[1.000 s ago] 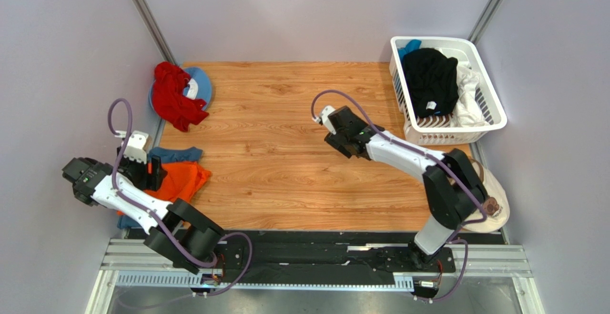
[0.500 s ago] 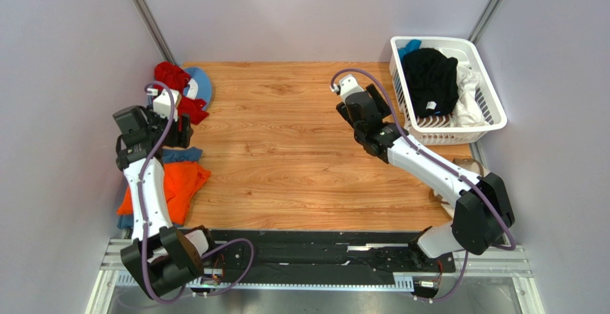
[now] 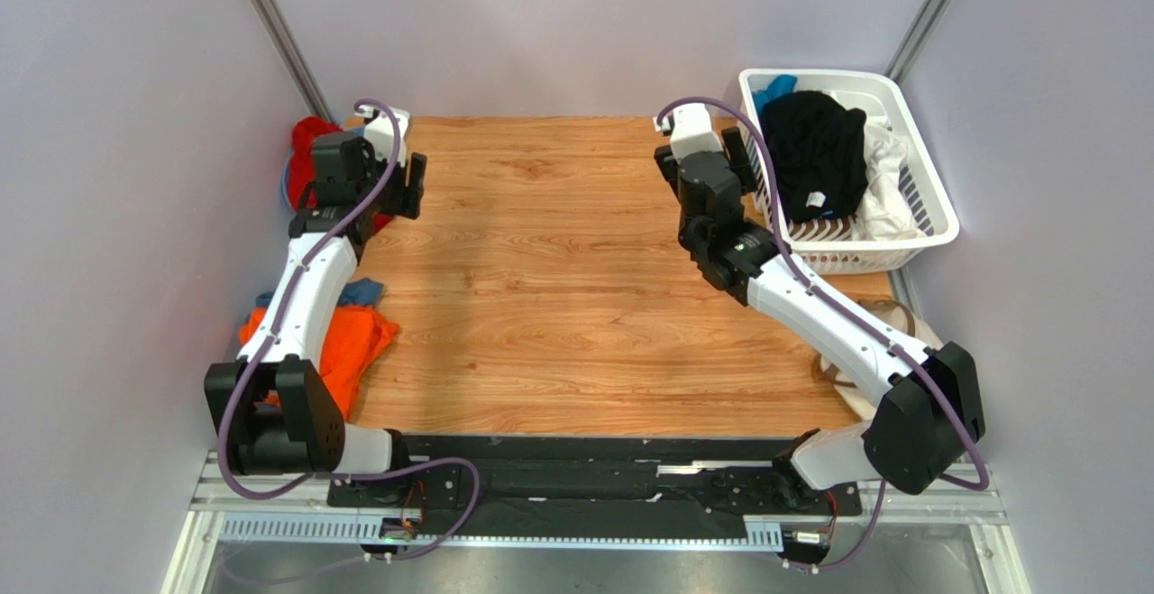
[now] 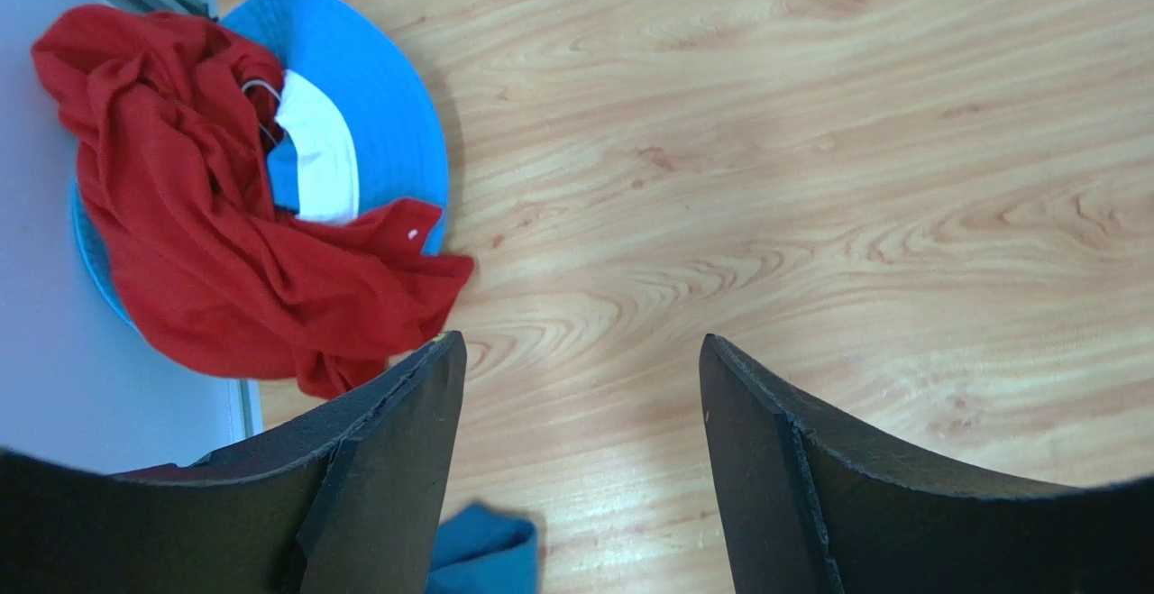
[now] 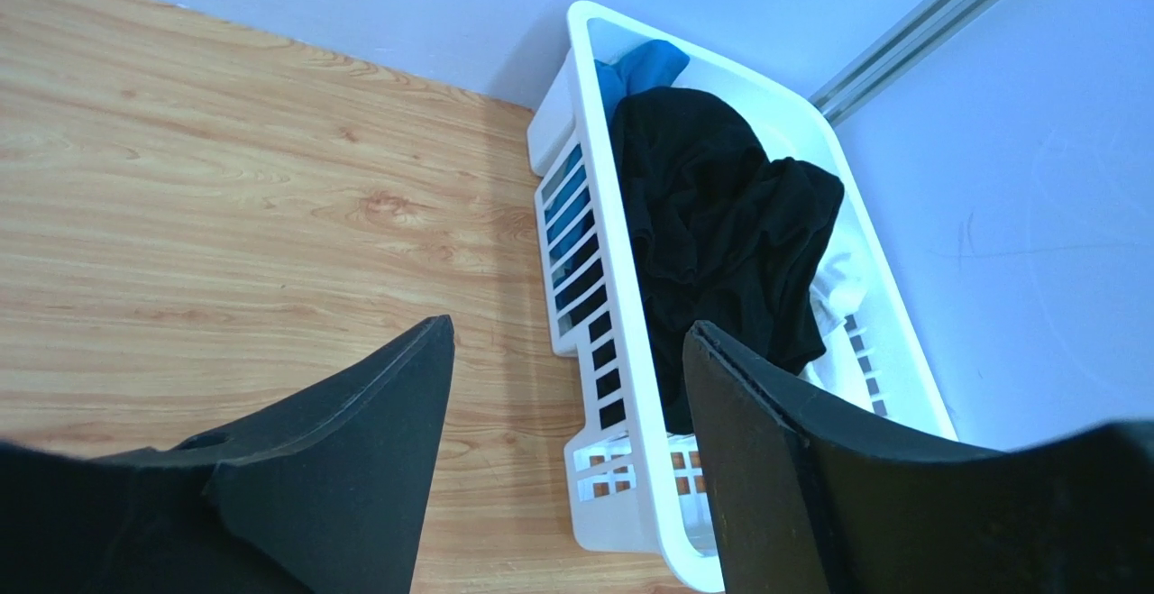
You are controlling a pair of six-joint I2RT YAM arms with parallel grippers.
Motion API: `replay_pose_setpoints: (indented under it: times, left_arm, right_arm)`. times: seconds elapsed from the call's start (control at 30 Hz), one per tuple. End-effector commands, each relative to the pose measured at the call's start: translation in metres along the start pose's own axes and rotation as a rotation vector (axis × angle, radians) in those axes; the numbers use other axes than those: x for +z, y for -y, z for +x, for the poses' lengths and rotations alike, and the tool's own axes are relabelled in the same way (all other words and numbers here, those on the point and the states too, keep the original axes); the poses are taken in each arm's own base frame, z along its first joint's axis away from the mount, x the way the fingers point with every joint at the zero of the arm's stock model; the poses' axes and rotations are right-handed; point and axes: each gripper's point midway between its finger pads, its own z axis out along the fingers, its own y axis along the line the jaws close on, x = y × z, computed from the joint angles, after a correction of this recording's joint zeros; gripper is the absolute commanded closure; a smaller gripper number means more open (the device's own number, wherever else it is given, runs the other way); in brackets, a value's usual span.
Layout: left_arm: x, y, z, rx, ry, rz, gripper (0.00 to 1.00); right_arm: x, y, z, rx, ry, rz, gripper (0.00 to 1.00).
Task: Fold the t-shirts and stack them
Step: Reset both grippers
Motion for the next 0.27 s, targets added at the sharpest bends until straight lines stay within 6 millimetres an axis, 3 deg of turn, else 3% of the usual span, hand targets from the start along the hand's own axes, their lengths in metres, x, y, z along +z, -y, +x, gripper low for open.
replay_pose_setpoints:
  times: [0.0,0.23]
  left_arm:
    - [0.0023,-0.0082,-0.0334,-0.042,0.077,-0.067,0.28]
    - [0.0067,-0.0056,-0.0311,-0.044,0.096,-0.072,0.28]
  right_arm:
    - [-0.0026,0.0222,-0.0282,0.130,0.060,0.075,0.32]
    - [0.0008,0.0229,-0.0226,0.150,0.051,0.071,0.32]
